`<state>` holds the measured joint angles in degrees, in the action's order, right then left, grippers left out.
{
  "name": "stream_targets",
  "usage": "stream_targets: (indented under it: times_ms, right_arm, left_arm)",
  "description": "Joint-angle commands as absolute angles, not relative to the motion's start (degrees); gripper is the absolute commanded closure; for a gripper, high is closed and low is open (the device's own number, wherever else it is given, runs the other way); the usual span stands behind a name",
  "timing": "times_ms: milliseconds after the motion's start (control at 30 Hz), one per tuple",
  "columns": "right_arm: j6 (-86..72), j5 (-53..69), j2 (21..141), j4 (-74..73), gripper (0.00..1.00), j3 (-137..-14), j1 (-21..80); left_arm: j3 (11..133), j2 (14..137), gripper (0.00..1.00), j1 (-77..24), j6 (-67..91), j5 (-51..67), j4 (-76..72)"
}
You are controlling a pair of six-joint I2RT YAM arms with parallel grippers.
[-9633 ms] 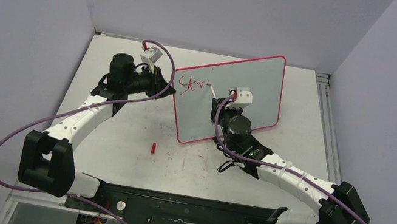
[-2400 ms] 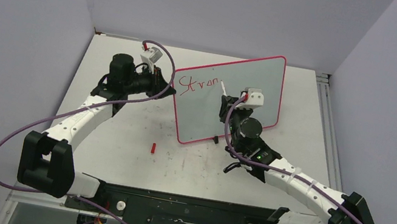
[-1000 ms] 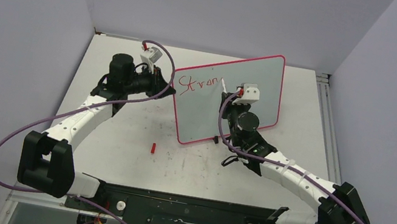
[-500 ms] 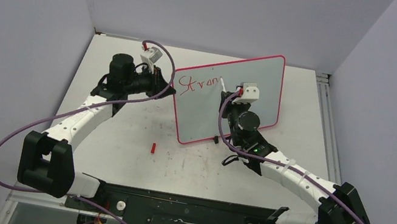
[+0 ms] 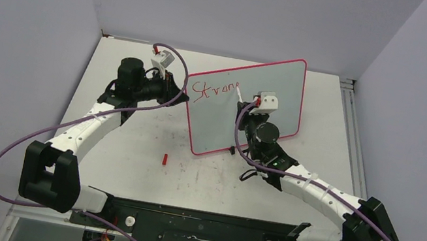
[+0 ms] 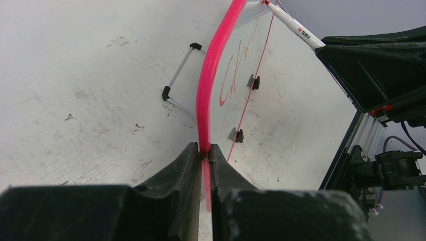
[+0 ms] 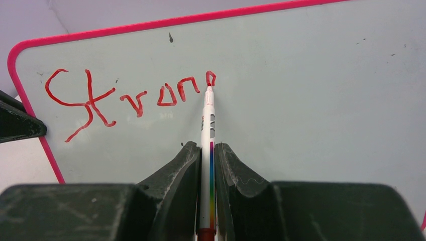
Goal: Write a sentence on the whiteboard
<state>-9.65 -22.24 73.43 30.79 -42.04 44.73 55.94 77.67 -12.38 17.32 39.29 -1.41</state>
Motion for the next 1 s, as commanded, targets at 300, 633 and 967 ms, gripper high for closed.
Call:
stream_targets:
  times_ms: [300,633,967]
  right_arm:
    - [-10.4,-24.2,71.6,31.0,0.95,-41.1,45.3]
    - [-9.5,-24.9,73.0,32.6,0.95,-43.0,45.1]
    - [-8.1,-24.4,74.1,33.4,0.95,-44.8,45.0]
  left_arm:
    - [56.8,75.4,1.00,-12.3,17.1,41.0,-2.8]
    - [56.8,75.3,1.00,-12.4,17.1,41.0,-2.8]
    - [56.8,75.2,1.00,-12.4,17.1,41.0,-2.7]
